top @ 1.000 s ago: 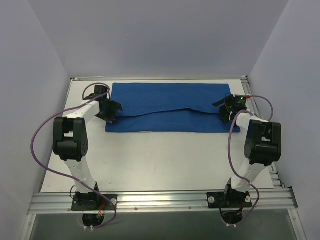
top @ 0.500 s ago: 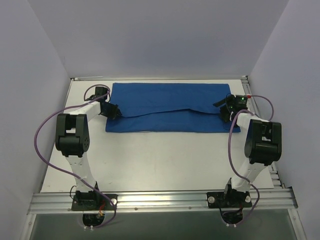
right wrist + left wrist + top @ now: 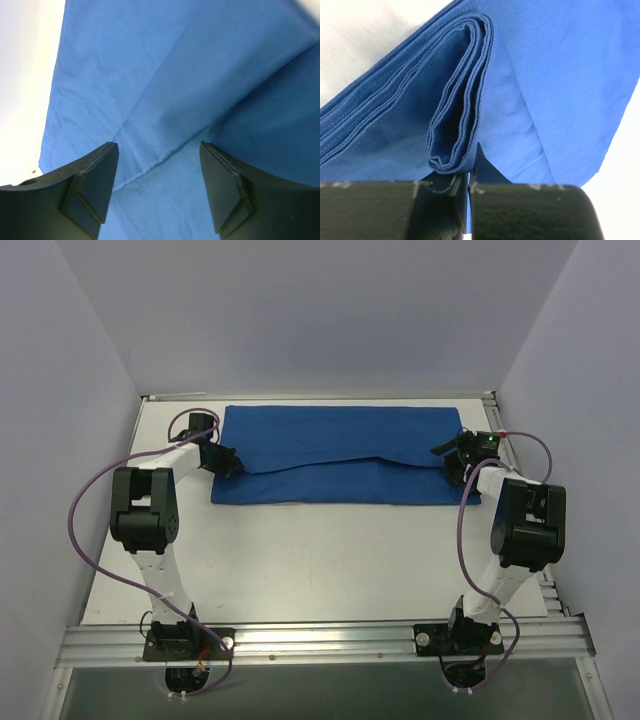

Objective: Open and lay out the surgical kit
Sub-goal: Open the surgical kit at the center of the board.

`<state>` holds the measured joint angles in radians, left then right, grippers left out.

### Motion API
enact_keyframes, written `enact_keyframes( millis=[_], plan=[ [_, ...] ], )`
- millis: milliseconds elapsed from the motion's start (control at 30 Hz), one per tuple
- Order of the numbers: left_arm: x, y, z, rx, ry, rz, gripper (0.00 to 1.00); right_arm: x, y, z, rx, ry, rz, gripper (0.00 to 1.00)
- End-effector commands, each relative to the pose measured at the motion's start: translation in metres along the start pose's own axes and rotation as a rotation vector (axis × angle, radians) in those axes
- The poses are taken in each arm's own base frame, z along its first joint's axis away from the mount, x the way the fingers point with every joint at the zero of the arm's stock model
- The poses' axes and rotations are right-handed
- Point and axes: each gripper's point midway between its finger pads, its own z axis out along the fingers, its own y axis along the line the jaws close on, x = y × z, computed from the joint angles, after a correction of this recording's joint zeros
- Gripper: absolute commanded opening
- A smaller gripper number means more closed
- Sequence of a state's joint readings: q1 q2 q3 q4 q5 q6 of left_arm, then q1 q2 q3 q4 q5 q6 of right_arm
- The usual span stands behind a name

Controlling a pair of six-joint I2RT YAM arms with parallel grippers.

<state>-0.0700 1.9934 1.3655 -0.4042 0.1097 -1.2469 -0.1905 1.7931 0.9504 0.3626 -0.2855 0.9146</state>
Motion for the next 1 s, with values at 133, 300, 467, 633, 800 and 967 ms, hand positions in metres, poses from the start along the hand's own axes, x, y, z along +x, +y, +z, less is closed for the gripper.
enact_keyframes(
  millis=[133,300,467,633,800,967],
  plan=[
    [-0.002,-0.030,-0.027,0.148,-0.010,0.030,0.02,-0.017,-0.004,0.007,-0.018,-0.038,0.001,0.56],
    [0.001,-0.034,-0.034,0.172,0.003,0.045,0.02,-0.022,-0.001,0.014,-0.046,-0.033,0.008,0.28],
    [0.004,-0.039,-0.045,0.196,0.010,0.069,0.02,-0.023,0.005,0.012,-0.066,-0.025,-0.012,0.01],
    [0.008,-0.044,-0.068,0.239,0.014,0.109,0.02,-0.028,0.013,-0.007,-0.065,-0.039,-0.070,0.00],
    [0.016,-0.037,-0.091,0.248,0.033,0.169,0.02,-0.029,0.017,-0.032,-0.047,-0.051,-0.125,0.00],
    [0.025,-0.021,-0.109,0.259,0.031,0.189,0.02,-0.029,0.020,-0.059,-0.043,-0.069,-0.162,0.00]
  ],
)
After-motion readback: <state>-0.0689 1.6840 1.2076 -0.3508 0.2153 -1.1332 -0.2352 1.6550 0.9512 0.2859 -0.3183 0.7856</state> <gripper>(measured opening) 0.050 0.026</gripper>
